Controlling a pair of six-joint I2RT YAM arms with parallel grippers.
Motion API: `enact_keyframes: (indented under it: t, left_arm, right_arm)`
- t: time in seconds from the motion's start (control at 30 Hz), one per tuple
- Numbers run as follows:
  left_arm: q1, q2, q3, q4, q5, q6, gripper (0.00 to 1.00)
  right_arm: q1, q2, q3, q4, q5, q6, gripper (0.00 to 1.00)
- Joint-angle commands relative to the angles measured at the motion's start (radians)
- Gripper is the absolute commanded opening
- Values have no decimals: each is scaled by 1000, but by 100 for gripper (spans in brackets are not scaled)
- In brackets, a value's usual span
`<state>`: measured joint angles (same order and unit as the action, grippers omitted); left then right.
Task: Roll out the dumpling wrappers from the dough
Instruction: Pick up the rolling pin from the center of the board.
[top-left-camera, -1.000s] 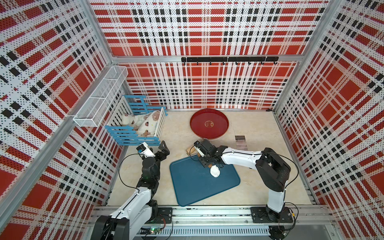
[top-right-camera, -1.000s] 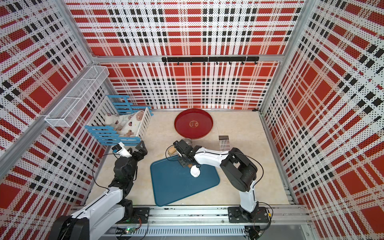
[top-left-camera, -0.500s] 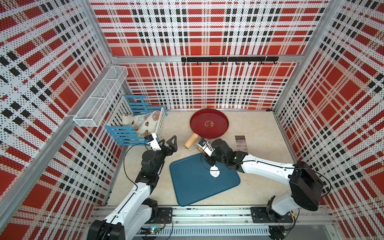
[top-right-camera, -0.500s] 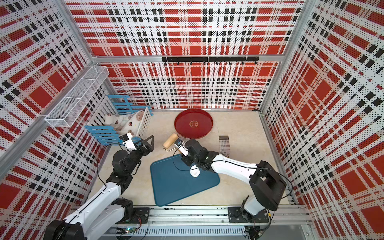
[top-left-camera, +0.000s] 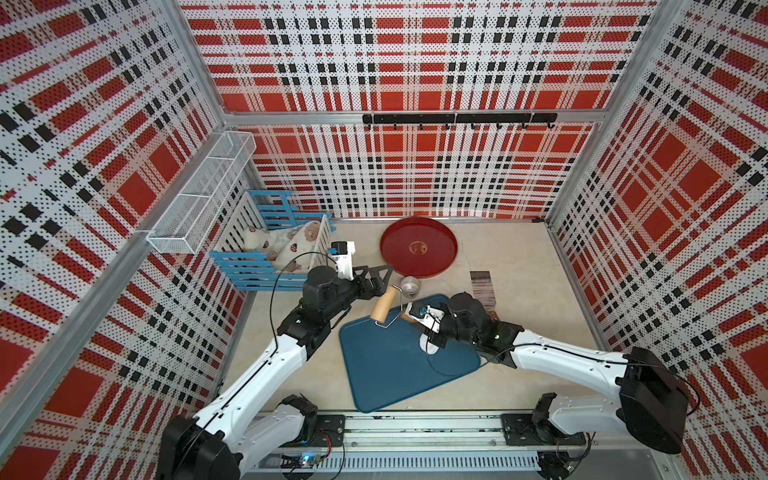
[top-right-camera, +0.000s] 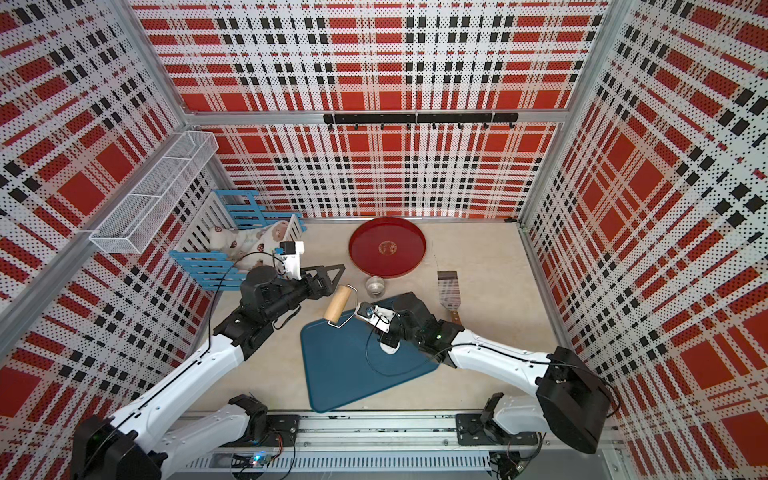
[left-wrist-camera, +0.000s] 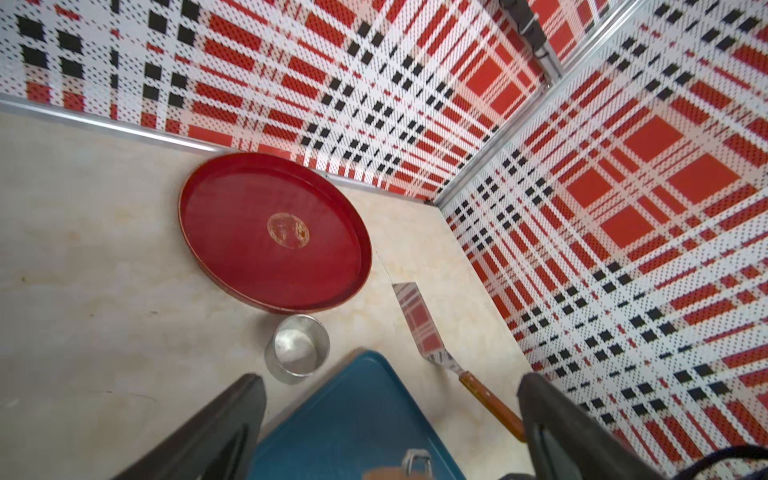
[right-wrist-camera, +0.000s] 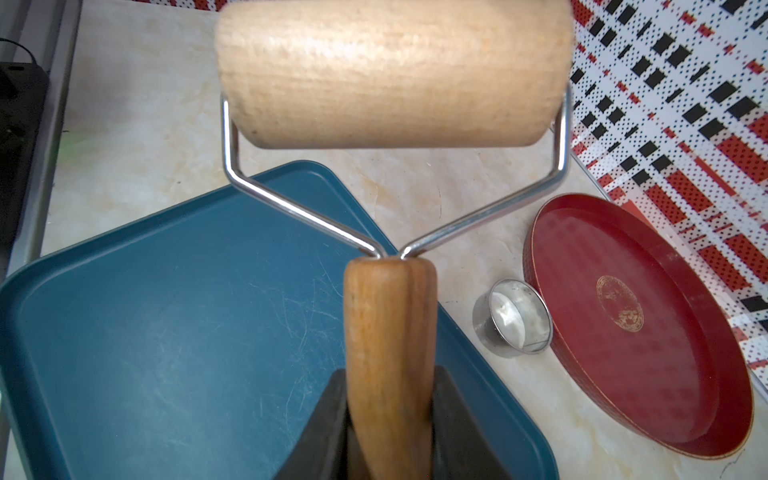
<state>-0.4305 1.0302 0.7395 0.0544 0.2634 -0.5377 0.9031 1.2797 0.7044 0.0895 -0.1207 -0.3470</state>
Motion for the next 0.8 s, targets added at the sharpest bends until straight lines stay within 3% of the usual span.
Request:
enact_keyframes:
  t: [0.0,0.37,0.77]
  left_arm:
    - [-35,10,33,-119,37,24,99]
    - [-83,-70,0,-276,29,1,96]
    - [-125,-4,-7,-277,77,14,73]
  right_arm:
    - [3,-44,-11,104,-30,-52,0]
    - [3,-49,-33,120,39,-84,0]
    - [3,-51,-30,113,49,-95,0]
